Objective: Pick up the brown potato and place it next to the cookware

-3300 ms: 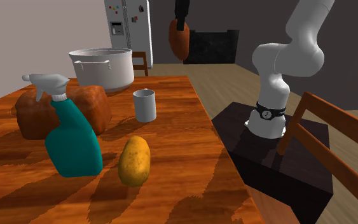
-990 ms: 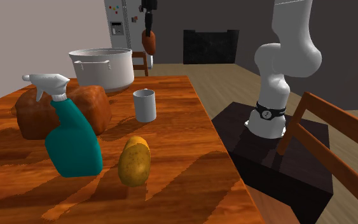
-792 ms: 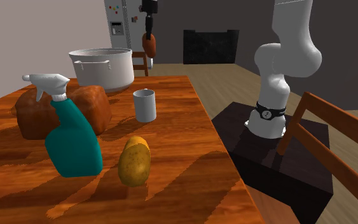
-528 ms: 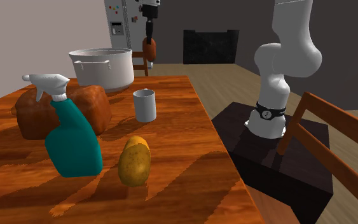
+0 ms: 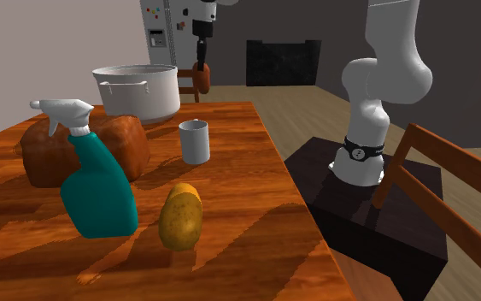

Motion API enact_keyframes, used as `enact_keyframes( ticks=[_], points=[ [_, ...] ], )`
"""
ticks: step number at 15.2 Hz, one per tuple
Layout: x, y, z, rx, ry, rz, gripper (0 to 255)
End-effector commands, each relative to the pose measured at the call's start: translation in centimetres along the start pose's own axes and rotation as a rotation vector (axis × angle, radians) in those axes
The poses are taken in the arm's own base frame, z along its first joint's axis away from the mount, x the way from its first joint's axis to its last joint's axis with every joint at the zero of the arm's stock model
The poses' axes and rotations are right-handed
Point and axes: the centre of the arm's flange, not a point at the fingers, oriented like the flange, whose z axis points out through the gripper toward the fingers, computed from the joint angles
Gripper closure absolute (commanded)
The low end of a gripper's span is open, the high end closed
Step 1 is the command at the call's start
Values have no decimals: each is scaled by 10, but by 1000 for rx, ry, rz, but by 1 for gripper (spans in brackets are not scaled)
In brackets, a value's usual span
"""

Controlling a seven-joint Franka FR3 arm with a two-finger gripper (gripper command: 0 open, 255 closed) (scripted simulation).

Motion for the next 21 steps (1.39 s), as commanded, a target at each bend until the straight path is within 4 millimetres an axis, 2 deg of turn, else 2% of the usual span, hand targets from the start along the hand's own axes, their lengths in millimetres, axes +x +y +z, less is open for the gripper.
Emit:
enact_keyframes(
  ticks=[1,21],
  points=[
    [-1,0,12,0,0,0,255],
    [-14,-7,117,0,0,0,255]
  ],
)
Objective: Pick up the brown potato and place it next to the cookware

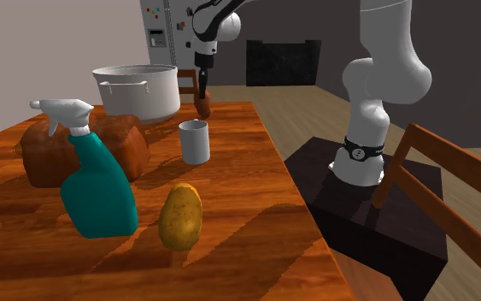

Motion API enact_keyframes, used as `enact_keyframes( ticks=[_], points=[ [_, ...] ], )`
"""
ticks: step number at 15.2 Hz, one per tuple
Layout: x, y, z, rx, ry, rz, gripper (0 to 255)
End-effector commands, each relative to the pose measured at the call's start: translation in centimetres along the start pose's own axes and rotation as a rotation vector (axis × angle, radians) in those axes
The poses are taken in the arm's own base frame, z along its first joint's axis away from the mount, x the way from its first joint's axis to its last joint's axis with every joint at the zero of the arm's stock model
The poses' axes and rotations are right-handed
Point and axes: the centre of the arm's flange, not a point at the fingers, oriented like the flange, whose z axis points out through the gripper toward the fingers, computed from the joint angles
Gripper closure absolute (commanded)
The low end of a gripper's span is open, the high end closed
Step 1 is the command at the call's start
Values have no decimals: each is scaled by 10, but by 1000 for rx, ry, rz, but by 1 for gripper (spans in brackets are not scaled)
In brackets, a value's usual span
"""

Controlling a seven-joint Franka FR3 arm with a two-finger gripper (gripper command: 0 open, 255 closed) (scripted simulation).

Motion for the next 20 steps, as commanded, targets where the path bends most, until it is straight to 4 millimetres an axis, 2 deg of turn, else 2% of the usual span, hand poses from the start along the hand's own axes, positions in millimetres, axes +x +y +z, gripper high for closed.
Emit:
enact_keyframes(
  ticks=[1,7,14,15,20],
  points=[
    [-4,-2,14,3,-10,1,255],
    [-8,-4,44,3,-10,1,255],
    [-8,-4,44,3,-10,1,255],
    [-7,-4,44,3,-10,0,0],
    [-8,-4,44,3,-10,1,0]
  ],
)
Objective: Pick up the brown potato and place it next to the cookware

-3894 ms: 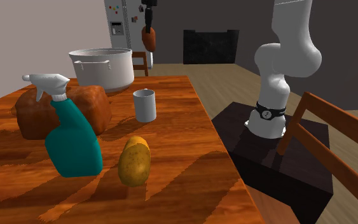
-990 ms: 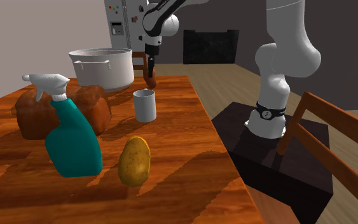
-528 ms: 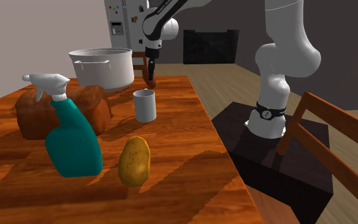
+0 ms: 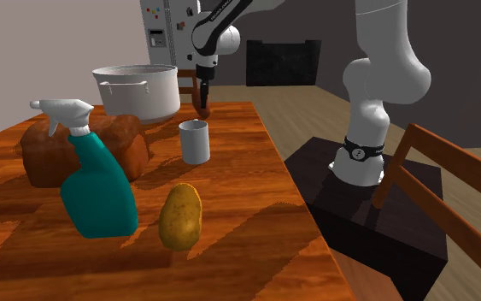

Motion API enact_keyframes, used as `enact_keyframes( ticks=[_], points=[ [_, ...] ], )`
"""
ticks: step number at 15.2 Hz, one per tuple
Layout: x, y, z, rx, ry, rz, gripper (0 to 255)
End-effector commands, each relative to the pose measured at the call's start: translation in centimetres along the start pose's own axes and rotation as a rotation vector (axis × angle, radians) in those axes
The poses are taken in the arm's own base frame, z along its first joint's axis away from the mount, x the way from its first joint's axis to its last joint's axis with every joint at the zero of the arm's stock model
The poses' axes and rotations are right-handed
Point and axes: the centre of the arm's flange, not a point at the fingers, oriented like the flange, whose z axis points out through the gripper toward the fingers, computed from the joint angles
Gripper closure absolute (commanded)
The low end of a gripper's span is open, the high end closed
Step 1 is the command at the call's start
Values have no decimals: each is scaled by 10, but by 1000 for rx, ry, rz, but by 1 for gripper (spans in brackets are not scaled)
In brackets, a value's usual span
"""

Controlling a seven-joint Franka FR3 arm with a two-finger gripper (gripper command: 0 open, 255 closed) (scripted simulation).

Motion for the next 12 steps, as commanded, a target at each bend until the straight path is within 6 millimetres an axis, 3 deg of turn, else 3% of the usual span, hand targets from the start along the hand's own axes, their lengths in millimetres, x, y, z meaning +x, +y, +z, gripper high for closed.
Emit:
enact_keyframes(
  ticks=[1,4,12],
  points=[
    [0,-1,-13,1,-2,0,0],
    [0,0,-49,1,-2,0,0],
    [0,-1,-49,1,-2,0,0]
  ],
)
